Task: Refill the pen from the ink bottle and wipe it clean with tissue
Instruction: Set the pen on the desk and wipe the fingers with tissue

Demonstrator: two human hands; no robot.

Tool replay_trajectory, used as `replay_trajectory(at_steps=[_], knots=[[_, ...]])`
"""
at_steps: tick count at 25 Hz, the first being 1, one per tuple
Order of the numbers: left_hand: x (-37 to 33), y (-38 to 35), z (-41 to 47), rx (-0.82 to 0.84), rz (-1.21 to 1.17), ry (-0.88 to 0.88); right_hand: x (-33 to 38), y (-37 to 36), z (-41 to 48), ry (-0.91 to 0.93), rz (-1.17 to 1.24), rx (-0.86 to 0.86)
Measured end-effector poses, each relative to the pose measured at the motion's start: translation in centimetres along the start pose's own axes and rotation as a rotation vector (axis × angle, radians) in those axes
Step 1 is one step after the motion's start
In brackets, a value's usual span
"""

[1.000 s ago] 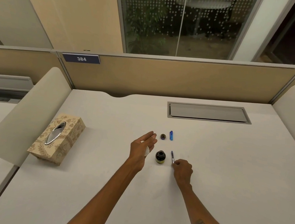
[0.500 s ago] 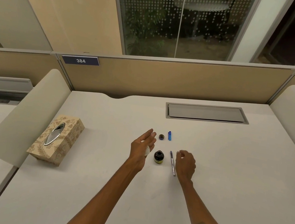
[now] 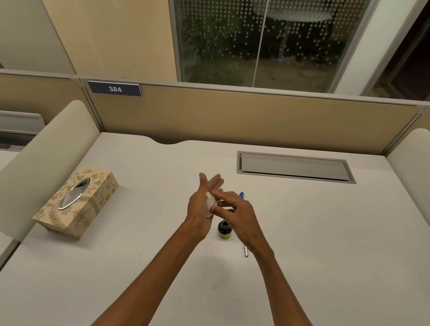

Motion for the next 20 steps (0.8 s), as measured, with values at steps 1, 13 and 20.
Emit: replay_trajectory(at_steps=[1, 13, 20], knots=[[-0.2, -0.3, -0.2, -0.006, -0.010, -0.008, 0.2, 0.1, -0.1, 0.019, -0.010, -0.021], [-0.8, -2.5, -2.0, 0.088, 0.175, -0.146, 1.9, 5.7, -0.7, -0.119, 0.437, -0.303], [-1.1, -2.6, -3.8, -0.012, 0.278, -0.333, 3.2, 6.7, -1.3, -0.093, 0.458, -0.119]])
Point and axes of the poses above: each hand's wrist, its own z-axis towards the middle knuckle, its own y-axis out of the back of the hand, x = y × z, the point moved 4 cm from there along z, towards the middle knuckle, and after that the axes turned 2 degrees about x, right-handed, at the moved point
